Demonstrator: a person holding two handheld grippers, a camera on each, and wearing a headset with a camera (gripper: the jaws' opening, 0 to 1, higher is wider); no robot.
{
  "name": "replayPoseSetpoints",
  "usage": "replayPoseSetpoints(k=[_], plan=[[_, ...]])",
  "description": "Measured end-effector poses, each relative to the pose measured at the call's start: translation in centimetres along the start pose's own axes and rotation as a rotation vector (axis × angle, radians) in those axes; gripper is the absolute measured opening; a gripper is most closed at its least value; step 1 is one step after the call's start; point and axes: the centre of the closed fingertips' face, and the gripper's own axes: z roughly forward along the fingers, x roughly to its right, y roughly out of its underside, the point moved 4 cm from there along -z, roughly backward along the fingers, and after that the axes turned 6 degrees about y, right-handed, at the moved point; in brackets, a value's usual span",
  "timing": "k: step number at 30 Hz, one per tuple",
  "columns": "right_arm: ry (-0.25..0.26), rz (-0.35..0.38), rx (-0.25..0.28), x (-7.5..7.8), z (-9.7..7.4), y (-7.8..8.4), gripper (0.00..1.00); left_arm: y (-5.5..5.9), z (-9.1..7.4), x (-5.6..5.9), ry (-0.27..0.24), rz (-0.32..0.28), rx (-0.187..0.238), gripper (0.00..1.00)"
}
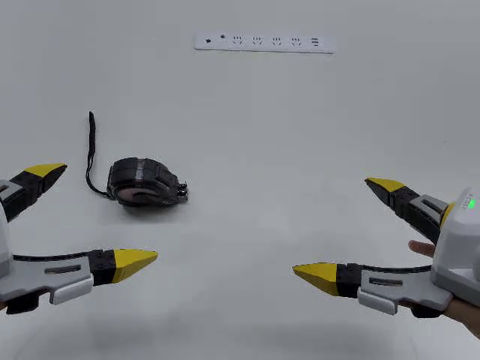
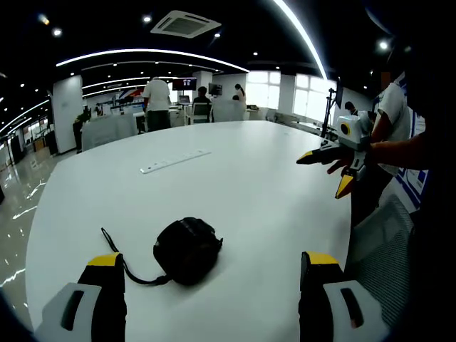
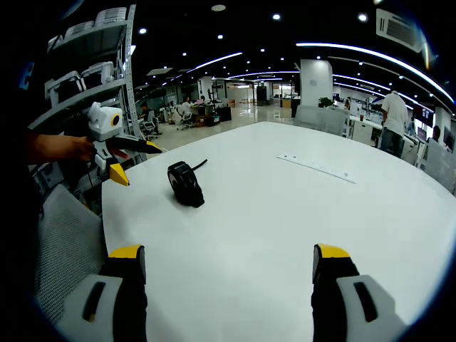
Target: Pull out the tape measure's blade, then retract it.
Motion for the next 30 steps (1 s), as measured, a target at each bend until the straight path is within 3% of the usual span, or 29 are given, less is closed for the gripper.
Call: replayPoseSetpoints(k=[18,30], plan=[[-0.008,-0.015,0.002,0.19,0.1,0.04,1.0,0.04,0.44,0.0,0.017,0.02,-0.02,1.0],[-0.043,-0.039,0.004,0.22,0.83,-0.17,0.96,0.11,0.95,-0.39,0.046,0.055,-0.051,0.99]])
